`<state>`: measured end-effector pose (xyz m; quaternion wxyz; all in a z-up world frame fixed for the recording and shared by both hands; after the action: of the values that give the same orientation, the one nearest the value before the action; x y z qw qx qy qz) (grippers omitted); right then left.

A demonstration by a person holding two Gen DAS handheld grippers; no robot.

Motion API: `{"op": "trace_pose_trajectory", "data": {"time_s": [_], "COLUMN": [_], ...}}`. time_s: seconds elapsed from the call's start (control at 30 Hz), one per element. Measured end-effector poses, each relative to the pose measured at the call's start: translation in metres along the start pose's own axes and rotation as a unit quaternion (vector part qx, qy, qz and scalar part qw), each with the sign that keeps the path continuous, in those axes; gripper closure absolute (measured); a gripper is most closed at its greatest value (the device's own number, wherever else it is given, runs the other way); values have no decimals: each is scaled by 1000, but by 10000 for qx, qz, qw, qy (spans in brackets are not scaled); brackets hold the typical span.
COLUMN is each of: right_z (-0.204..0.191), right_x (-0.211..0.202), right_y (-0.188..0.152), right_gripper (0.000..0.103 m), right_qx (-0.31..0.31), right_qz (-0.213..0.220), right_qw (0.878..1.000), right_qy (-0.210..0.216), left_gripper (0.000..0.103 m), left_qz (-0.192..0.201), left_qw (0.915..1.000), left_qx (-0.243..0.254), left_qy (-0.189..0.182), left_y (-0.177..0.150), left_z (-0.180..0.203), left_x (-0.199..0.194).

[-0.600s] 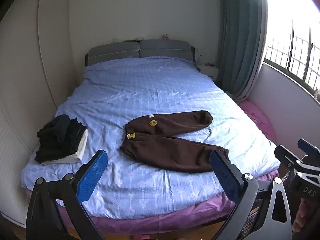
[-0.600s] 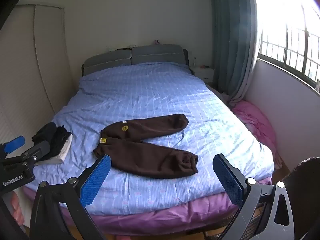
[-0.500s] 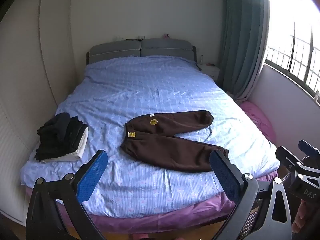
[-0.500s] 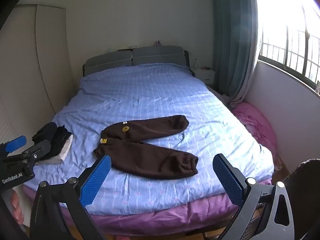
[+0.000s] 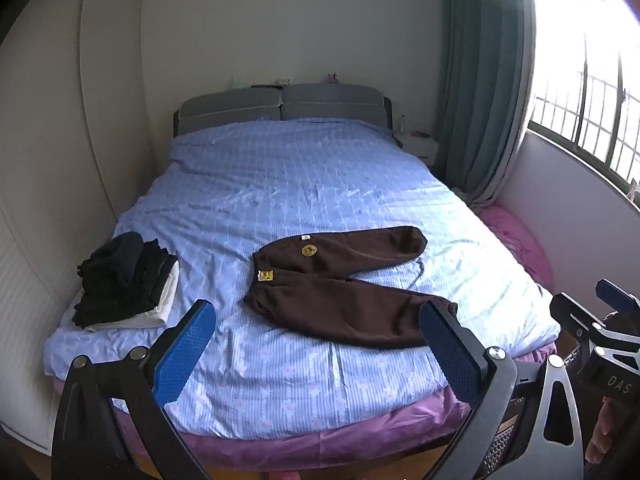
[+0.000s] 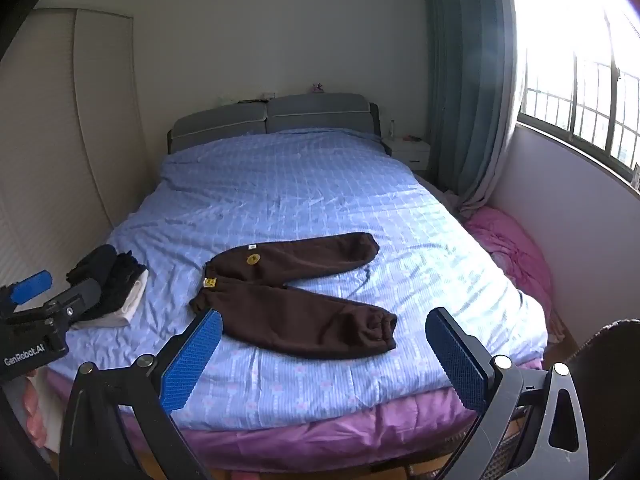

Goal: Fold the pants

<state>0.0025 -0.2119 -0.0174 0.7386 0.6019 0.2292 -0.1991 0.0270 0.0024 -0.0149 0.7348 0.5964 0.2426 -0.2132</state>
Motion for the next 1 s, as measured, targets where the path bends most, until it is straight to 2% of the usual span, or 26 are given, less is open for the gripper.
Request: {"op": "trace_pose_trajectory", "data": {"time_s": [0.2, 1.0], "right_z": [2, 6], "right_x": [-3, 3], "right_y": [3, 5], "right_gripper": [0, 0], "right_qx": [-7, -12], "right_qz": [-8, -7], "right_qw": [10000, 10000], "right_qy": [34, 55], "left_gripper": [0, 0], "left_qz": [-89, 49], "left_qw": [9999, 10000], "left_qx": [-105, -7], "left_qy": [-86, -56], "left_y": [4, 1], "left_z": [-5, -3], "left_x": [4, 10]}}
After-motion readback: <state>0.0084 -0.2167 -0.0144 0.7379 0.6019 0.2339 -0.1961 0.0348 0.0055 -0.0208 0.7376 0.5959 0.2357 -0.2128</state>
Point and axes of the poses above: each gripper's, at about its wrist camera, not at the fingertips, and x roughly the way its jaws point, z to its right, y to its top, the point moved 4 cm from there along x, roughly the way its jaws point, and after that the axes turned 12 degrees about -x, right-handed, at the moved point
